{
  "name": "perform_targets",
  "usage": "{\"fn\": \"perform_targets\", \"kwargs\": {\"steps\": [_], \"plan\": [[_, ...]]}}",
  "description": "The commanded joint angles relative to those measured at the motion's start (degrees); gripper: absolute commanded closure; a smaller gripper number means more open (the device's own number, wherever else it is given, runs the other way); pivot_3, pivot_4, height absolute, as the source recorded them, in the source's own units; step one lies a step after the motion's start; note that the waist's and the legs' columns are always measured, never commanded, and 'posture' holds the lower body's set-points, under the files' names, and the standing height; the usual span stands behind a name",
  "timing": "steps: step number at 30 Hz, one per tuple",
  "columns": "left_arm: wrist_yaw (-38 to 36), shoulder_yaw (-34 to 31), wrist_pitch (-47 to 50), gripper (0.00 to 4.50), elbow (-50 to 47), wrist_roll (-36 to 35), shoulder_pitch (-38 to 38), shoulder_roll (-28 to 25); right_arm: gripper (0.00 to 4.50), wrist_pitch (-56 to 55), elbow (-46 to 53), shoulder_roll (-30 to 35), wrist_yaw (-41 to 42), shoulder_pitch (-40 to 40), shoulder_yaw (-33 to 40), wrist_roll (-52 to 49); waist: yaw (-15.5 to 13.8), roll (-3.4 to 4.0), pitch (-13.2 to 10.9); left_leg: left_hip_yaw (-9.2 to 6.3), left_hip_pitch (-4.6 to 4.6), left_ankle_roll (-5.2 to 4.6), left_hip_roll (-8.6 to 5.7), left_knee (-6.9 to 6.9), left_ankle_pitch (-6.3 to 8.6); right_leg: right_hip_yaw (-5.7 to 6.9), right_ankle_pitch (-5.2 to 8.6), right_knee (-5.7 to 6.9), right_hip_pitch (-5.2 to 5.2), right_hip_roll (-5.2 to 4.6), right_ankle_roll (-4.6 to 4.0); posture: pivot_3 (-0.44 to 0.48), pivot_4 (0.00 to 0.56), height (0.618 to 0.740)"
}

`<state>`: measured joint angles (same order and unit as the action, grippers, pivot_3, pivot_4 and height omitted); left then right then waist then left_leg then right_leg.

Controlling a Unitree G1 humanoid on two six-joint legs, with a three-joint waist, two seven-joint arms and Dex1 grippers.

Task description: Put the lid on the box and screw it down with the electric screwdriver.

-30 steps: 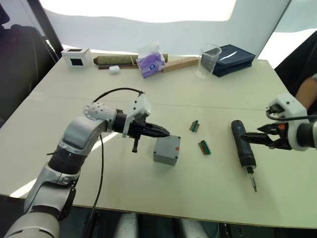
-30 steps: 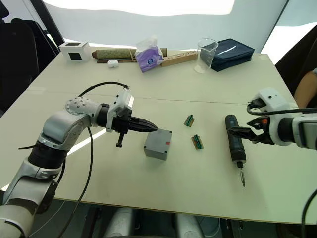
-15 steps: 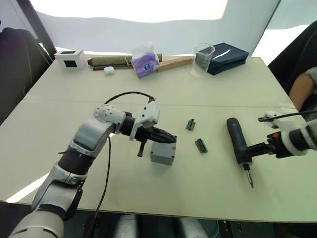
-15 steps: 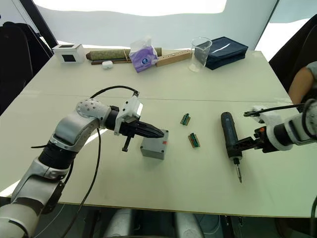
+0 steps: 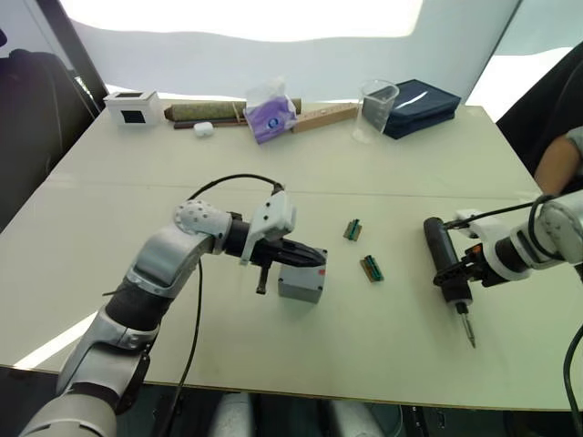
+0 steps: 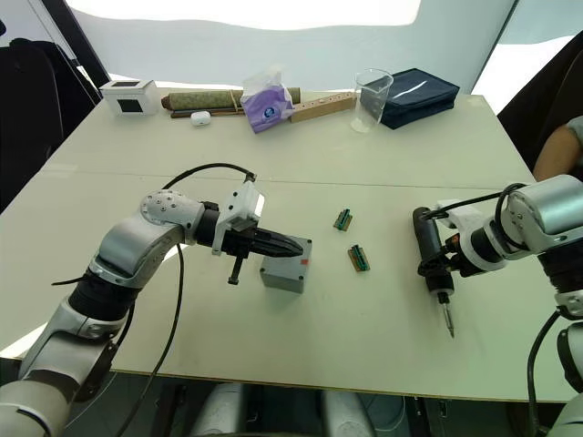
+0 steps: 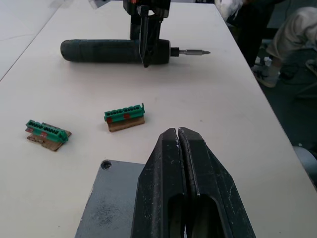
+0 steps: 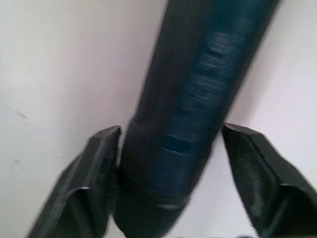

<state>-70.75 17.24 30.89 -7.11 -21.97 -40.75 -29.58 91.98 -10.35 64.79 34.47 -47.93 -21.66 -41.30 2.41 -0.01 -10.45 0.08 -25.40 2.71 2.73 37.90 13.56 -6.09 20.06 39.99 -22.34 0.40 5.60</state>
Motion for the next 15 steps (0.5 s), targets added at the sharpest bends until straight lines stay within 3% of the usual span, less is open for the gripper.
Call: {"fn": "perform_targets", "kwargs": {"steps": [1, 8, 15], "plan": [[0.6, -0.6, -0.1, 4.5, -1.8, -0.5, 0.2, 0.2, 2.62, 0.5, 0.9, -0.7, 1.7, 0.7, -1.4, 0.7, 0.0, -0.01, 0.0, -0.01, 0.0, 0.0, 0.01, 0.0, 0.0, 0.0, 0.0, 0.0, 0.01, 0.02, 0.0, 0.0, 0.15, 0.74], [-0.2, -1.0, -0.4, 4.5, -1.0, -0.5, 0.8, -0.9, 2.63, 0.5, 2.1, -1.9, 0.6, 3.6, 1.8, 0.9, 0.0, -0.11, 0.1, -0.07, 0.0, 0.0, 0.01, 0.0, 0.0, 0.04, 0.0, 0.0, 0.04, 0.02, 0.0, 0.0, 0.15, 0.74], [-1.9, -2.6, -0.1, 4.5, 2.9, -1.5, -0.6, -1.8, 2.63, -1.1, 2.6, -9.1, -6.3, 1.8, 20.3, 6.3, 1.3, -0.22, 0.1, -0.02, 0.07, 0.01, 0.02, 0.08, -0.01, 0.02, -0.04, 0.04, 0.09, 0.02, 0.0, 0.0, 0.15, 0.74]]}}
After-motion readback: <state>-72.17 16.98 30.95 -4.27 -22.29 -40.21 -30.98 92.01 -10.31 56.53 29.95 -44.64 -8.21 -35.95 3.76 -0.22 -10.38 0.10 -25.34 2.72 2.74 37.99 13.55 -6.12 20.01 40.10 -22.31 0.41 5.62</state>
